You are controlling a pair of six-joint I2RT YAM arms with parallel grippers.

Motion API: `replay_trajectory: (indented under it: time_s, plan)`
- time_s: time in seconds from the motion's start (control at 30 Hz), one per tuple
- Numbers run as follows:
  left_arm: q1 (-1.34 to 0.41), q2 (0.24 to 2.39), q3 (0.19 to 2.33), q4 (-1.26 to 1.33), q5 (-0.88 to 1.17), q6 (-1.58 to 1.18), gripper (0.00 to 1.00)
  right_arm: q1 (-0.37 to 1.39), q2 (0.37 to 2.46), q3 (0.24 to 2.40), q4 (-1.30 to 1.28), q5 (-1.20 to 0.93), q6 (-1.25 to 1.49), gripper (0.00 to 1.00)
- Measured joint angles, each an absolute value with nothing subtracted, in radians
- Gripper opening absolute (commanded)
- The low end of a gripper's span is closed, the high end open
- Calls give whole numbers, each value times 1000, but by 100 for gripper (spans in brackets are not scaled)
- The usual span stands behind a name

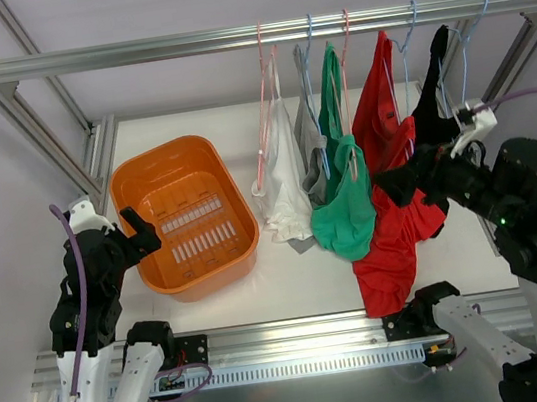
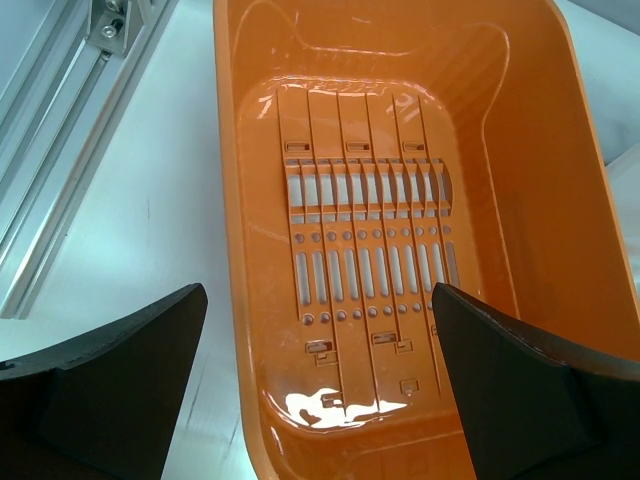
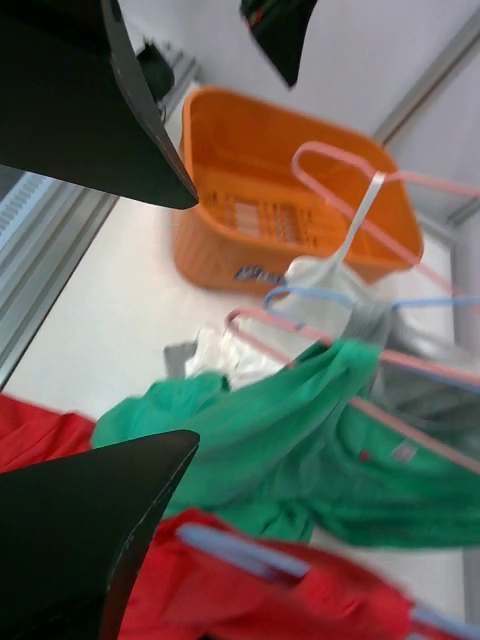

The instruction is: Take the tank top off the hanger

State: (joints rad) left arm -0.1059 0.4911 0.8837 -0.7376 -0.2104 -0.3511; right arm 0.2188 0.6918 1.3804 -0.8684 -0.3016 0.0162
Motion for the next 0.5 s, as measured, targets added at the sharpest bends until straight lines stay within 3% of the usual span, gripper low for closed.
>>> replay_trajectory:
  time_s: [0.2,0.5]
  plan:
    - [-106,487,876,-735,-198,-351,99,325,937,1550,-762,-369,104,100]
    - [-106,498,868,-720,-180,-351,99,804,1409,2001,-782,97,43,90]
